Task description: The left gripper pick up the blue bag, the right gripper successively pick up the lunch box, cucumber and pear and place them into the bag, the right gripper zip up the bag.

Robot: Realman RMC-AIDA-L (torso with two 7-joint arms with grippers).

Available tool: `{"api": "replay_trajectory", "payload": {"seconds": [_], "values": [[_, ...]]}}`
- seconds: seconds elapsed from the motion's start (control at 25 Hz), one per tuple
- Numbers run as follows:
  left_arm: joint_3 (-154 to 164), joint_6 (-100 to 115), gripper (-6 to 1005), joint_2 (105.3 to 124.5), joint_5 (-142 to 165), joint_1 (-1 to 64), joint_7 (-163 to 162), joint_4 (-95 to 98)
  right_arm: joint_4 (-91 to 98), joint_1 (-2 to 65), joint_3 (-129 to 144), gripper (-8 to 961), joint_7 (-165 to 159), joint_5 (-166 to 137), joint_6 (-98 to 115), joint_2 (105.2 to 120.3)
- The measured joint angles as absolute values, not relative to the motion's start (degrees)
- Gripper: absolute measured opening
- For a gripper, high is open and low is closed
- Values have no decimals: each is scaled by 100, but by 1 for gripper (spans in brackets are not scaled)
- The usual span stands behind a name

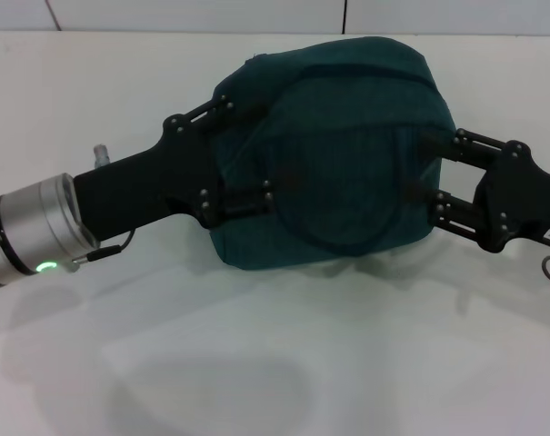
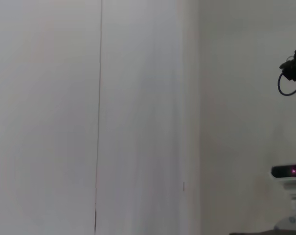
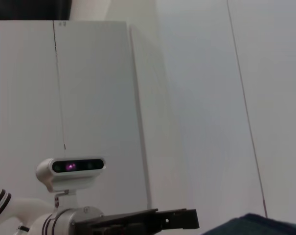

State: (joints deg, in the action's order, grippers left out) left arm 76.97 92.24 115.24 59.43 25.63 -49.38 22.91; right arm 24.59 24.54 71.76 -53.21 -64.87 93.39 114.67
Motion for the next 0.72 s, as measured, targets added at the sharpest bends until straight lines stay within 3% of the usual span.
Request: {"api": "replay_trajectory", "payload": {"seconds": [0.36, 0.72], "values": [[7529, 9233, 888, 11638, 6028, 2515, -4757, 2319, 2514, 2404, 7208, 582, -5321, -6508, 9367, 11481], [7503, 9865, 888, 11598, 6485, 2408, -4767, 2474, 2681, 2380, 7182, 599, -5356, -6877, 9756, 11344]]}}
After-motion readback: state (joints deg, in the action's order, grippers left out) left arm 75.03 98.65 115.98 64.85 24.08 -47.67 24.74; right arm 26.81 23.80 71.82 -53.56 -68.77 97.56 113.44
